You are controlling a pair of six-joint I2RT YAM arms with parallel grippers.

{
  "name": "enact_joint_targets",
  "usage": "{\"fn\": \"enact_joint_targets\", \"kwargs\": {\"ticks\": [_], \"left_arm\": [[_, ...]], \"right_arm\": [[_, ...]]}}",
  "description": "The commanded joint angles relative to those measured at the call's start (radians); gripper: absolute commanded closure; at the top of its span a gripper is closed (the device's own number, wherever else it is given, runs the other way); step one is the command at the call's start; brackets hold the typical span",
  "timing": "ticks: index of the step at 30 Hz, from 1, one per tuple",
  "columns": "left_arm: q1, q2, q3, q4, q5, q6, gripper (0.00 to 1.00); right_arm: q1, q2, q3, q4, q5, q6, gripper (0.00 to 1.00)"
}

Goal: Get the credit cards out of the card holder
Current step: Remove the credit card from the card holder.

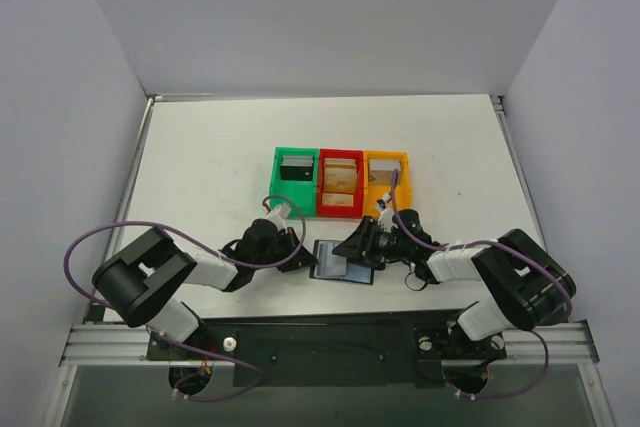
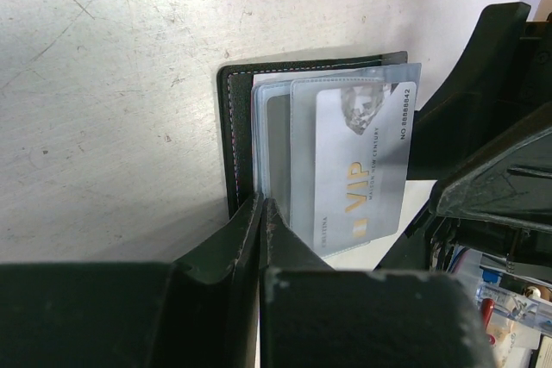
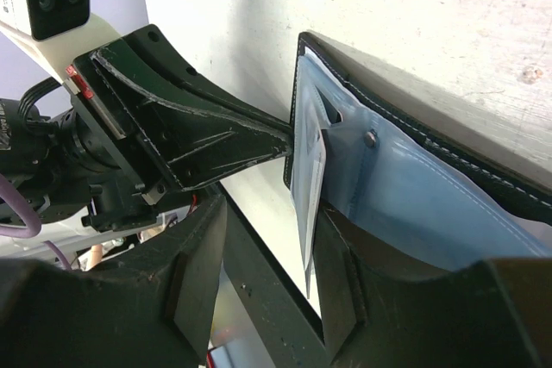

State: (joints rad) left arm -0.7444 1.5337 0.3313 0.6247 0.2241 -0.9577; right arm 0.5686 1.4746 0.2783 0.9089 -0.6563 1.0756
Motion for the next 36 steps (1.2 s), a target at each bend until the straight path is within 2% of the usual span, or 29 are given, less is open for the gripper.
{"fn": "enact_joint_targets", "kwargs": {"ticks": [1, 24, 31, 36], "left_arm": [[0.008, 0.013, -0.003, -0.016, -0.014, 0.025, 0.93], [0.010, 0.002, -0.008, -0.016, -0.014, 0.024, 0.93], [0.011, -0.003, -0.008, -0.014, -0.012, 0.020, 0.93], [0.014, -0.030, -0.005, -0.022, -0.008, 0.019, 0.92]], "right_arm": [[-0.010, -0.045, -0.010, 0.010, -0.023, -0.028, 0.62], [-0.036, -0.085, -0.034, -0.067, -0.025, -0.060, 0.86], [-0.038, -0.100, -0.031, -0.091, -0.025, -0.077, 0.99], [-0.049, -0.172, -0.019, -0.232, -0.020, -0.135, 1.00]]}}
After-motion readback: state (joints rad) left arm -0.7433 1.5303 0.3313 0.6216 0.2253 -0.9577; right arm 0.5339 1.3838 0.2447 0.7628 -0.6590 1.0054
